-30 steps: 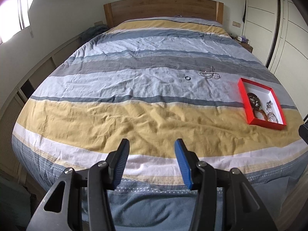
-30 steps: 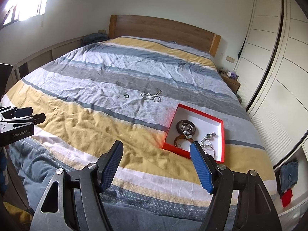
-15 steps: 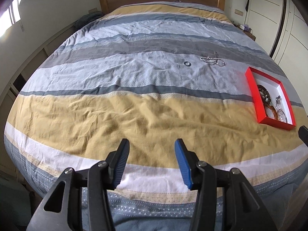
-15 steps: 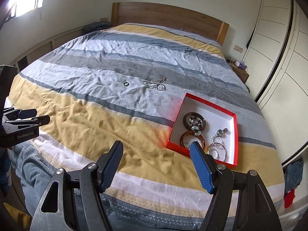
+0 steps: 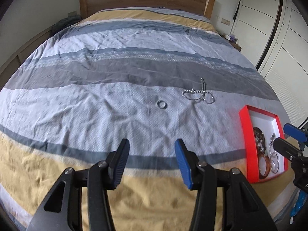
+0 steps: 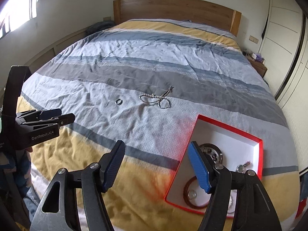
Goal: Organize jewelry
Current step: 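Grasp the other silver ring with the left tool while the right tool grasps the silver chain necklace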
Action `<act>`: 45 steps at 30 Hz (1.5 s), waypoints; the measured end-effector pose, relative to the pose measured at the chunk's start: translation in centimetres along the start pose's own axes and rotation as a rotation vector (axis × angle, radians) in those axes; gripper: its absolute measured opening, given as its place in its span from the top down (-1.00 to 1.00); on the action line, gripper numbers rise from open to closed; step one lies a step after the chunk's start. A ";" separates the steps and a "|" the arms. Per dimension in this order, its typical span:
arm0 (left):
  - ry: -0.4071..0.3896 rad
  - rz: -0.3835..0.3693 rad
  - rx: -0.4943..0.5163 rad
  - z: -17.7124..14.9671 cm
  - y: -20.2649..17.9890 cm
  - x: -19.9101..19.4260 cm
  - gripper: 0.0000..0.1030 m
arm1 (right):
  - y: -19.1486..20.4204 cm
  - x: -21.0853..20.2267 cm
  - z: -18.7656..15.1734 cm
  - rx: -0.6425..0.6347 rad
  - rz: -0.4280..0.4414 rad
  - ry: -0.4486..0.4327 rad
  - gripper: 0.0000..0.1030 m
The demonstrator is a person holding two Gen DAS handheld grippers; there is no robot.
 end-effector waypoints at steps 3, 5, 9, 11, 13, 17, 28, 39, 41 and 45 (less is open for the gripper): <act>0.005 -0.004 0.030 1.9 -0.8 3.3 0.09 | -0.9 3.4 2.2 0.026 0.034 0.022 -0.22; 0.016 -0.010 0.033 2.9 -1.0 5.3 0.09 | -1.4 5.7 3.6 0.037 0.041 0.039 -0.22; 0.028 -0.007 0.046 4.0 -1.3 8.7 0.09 | -1.7 11.2 6.5 0.037 0.076 0.089 -0.22; 0.035 -0.005 0.052 4.3 -1.2 10.1 0.09 | -1.7 13.7 7.6 0.027 0.076 0.112 -0.22; 0.039 -0.003 0.061 4.5 -1.2 11.3 0.09 | -1.6 16.3 8.4 0.022 0.072 0.135 -0.22; 0.048 0.015 0.079 4.6 -1.0 13.6 0.09 | -1.8 20.5 8.9 0.035 0.064 0.180 -0.22; 0.012 -0.021 0.113 4.2 -1.3 15.3 0.53 | -1.8 24.6 8.2 0.051 0.094 0.209 0.83; -0.005 -0.047 0.145 3.6 -2.9 11.9 0.64 | -2.5 18.9 8.1 0.101 0.151 0.094 0.95; -0.020 -0.063 0.156 3.8 -3.8 10.3 0.64 | -2.9 16.7 8.4 0.107 0.160 0.060 0.95; -0.059 -0.124 0.169 4.6 -6.7 6.7 0.64 | -4.2 11.1 9.1 0.109 0.157 -0.013 0.95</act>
Point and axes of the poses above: each gripper's, at about its wrist camera, not at the fingertips, and x roughly the way its jaws point, y to its left, z to its top, the point moved 4 cm from there along x, roughly the way its jaws point
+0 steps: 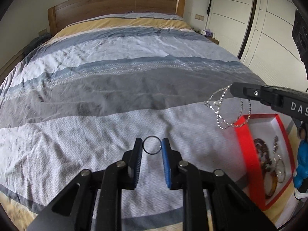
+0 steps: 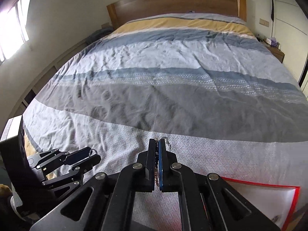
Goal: Organize jewelry
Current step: 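Grasp the other silver ring with the left tool while the right tool grasps the silver chain necklace, then lower the ring and necklace into the red box and open both tools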
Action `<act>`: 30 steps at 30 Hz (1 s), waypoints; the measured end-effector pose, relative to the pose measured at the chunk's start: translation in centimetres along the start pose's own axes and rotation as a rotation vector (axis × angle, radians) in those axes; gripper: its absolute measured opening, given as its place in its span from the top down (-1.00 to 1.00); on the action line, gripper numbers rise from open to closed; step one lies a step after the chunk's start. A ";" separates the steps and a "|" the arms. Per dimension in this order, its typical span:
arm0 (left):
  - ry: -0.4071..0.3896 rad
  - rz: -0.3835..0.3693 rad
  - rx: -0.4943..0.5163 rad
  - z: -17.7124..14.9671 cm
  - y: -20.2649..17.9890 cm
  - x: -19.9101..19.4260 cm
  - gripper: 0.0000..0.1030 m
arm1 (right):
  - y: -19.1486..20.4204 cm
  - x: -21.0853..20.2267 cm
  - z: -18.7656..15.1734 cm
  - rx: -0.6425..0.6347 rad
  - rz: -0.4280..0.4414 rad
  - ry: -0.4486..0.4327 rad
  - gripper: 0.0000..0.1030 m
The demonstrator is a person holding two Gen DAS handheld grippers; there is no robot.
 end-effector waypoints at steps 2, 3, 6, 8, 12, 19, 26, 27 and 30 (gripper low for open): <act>-0.020 -0.037 0.009 0.7 -2.0 -1.5 0.64 | -0.5 -2.9 0.2 -0.008 -0.010 -0.029 0.95; -0.028 -0.055 0.016 1.0 -3.0 -2.1 0.64 | -0.7 -4.2 0.2 -0.012 -0.018 -0.041 0.95; -0.044 -0.124 0.038 1.7 -6.7 -3.9 0.64 | -2.1 -8.0 -0.1 -0.013 -0.044 -0.070 0.95; -0.044 -0.164 0.053 1.8 -9.1 -4.6 0.64 | -3.3 -10.2 -0.6 -0.006 -0.062 -0.083 0.95; -0.028 -0.220 0.097 1.2 -13.9 -4.7 0.64 | -6.6 -13.1 -2.0 0.012 -0.116 -0.095 0.95; 0.048 -0.247 0.133 -0.9 -19.7 -0.9 0.64 | -13.2 -11.2 -5.3 0.115 -0.172 -0.056 0.95; 0.070 -0.155 0.116 -0.4 -20.3 4.0 0.64 | -17.1 -7.0 -9.0 0.190 -0.205 0.003 0.95; 0.076 -0.144 0.114 -0.3 -20.2 4.6 0.64 | -17.5 -6.5 -9.3 0.193 -0.213 0.011 0.95; 0.095 -0.120 0.119 -0.4 -20.1 6.1 0.63 | -18.4 -5.7 -10.3 0.194 -0.237 0.033 0.95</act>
Point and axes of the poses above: each gripper's, at about its wrist camera, not at the fingertips, and x roughly the way its jaws point, y to its left, z to its top, the point moved 4 cm from there along x, roughly the way its jaws point
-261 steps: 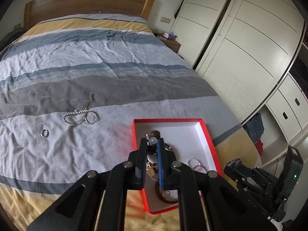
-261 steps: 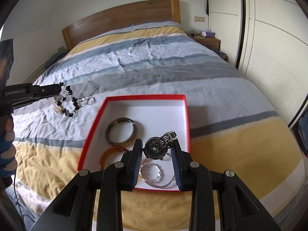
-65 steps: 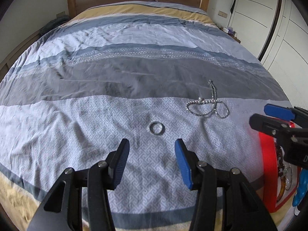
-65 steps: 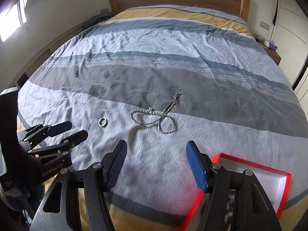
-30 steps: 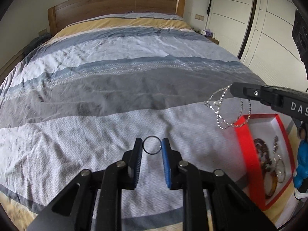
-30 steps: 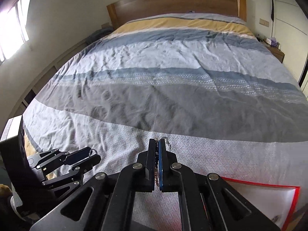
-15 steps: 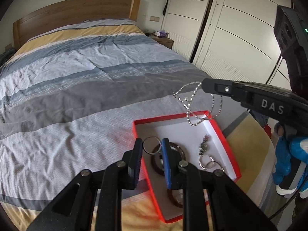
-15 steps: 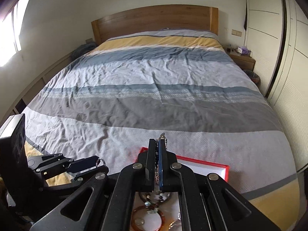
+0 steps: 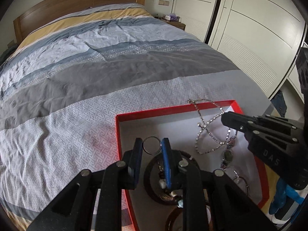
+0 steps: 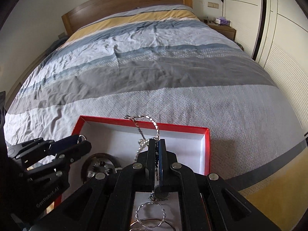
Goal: Organize jewelry
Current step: 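Lower the ring and necklace into the red box and open both tools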
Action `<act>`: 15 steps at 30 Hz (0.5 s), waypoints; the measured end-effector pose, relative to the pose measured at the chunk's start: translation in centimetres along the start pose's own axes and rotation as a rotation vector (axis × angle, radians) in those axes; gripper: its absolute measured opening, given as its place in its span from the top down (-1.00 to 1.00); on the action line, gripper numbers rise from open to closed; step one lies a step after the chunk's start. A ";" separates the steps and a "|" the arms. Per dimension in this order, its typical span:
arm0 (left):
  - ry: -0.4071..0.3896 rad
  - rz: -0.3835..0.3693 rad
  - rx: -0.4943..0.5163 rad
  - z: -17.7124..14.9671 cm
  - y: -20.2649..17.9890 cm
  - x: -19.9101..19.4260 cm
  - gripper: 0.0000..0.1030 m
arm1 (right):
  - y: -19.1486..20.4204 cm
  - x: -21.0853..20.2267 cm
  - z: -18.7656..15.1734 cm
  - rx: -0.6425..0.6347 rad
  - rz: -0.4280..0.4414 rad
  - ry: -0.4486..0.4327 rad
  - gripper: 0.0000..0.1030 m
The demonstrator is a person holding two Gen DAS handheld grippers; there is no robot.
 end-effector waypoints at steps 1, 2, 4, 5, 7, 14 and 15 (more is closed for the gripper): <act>0.006 0.008 0.000 -0.1 0.1 0.4 0.63 | -0.2 0.3 -0.2 0.002 -0.004 0.006 0.95; 0.011 0.013 -0.002 -0.2 0.2 0.7 0.63 | -0.4 0.5 -0.4 0.001 -0.010 0.013 0.95; 0.028 0.012 -0.010 -0.4 0.4 1.2 0.63 | -0.7 0.9 -0.7 -0.004 -0.024 0.025 0.95; 0.031 0.016 -0.008 -0.4 0.5 1.4 0.62 | -0.8 1.1 -0.9 -0.007 -0.028 0.032 0.95; 0.032 0.017 -0.001 -0.4 0.4 1.4 0.62 | -0.9 1.4 -1.3 -0.009 -0.034 0.047 0.94; 0.019 0.005 0.016 -0.3 -0.3 0.4 0.37 | -1.4 0.5 -2.2 0.002 -0.059 0.050 0.67; 0.013 0.004 0.018 -0.3 -0.4 0.1 0.32 | -1.4 0.2 -2.4 0.003 -0.061 0.047 0.57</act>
Point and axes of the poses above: each gripper's, at about its wrist camera, not at the fingertips, and x roughly the way its jaws point, y to its left, z to its top, the point moved 4 cm from there along x, roughly the way its jaws point
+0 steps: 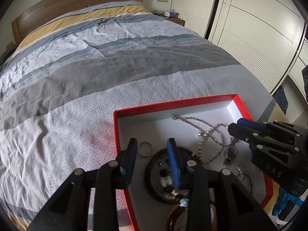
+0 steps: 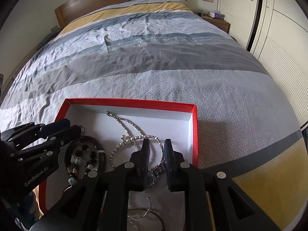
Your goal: Organize jewelry
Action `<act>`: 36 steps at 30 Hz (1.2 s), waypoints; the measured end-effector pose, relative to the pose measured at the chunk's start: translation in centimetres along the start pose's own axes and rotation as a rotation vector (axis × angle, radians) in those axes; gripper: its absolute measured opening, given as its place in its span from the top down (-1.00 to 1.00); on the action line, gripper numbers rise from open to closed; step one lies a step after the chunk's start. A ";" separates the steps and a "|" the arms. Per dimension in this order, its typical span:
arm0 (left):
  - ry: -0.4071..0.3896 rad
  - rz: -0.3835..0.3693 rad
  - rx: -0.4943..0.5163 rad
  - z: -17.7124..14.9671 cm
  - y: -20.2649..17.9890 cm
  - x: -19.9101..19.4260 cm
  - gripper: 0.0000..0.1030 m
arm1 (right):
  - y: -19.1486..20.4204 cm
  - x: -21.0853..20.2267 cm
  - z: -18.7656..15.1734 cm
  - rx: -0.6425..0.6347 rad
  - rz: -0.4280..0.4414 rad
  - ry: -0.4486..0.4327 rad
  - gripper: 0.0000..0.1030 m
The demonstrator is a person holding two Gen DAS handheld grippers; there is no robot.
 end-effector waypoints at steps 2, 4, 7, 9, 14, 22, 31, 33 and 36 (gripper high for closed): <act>-0.011 0.003 0.005 -0.1 -0.4 -0.9 0.27 | -0.2 -0.8 -0.3 0.004 -0.004 -0.005 0.50; -0.020 0.007 0.009 -0.3 -0.7 -1.8 0.27 | -0.3 -1.8 -0.4 0.008 -0.005 -0.014 0.44; -0.041 0.015 0.008 -0.7 -1.0 -3.7 0.27 | -0.3 -3.5 -0.9 0.006 -0.010 -0.031 0.34; -0.056 0.034 0.010 -1.1 -1.2 -5.3 0.26 | -0.1 -4.8 -1.3 -0.001 -0.013 -0.043 0.32; -0.089 0.069 0.006 -2.2 -1.1 -9.1 0.26 | 0.8 -8.3 -2.6 -0.021 -0.011 -0.064 0.22; -0.129 0.127 0.007 -4.8 -0.4 -15.0 0.26 | 3.4 -13.8 -5.2 -0.066 0.006 -0.092 0.16; -0.173 0.173 -0.018 -7.6 1.2 -21.4 0.25 | 6.8 -18.1 -8.0 -0.112 0.022 -0.108 0.13; -0.183 0.180 -0.026 -8.2 1.6 -22.7 0.25 | 7.4 -18.8 -8.6 -0.114 0.023 -0.109 0.12; -0.197 0.188 -0.039 -9.1 2.2 -24.5 0.23 | 8.2 -19.7 -9.5 -0.117 0.025 -0.108 0.03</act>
Point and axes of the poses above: each gripper's, at about its wrist camera, not at the fingertips, and x roughly the way its jaws point, y to its left, z to its top, the point moved 4 cm from there along x, roughly the way its jaws point
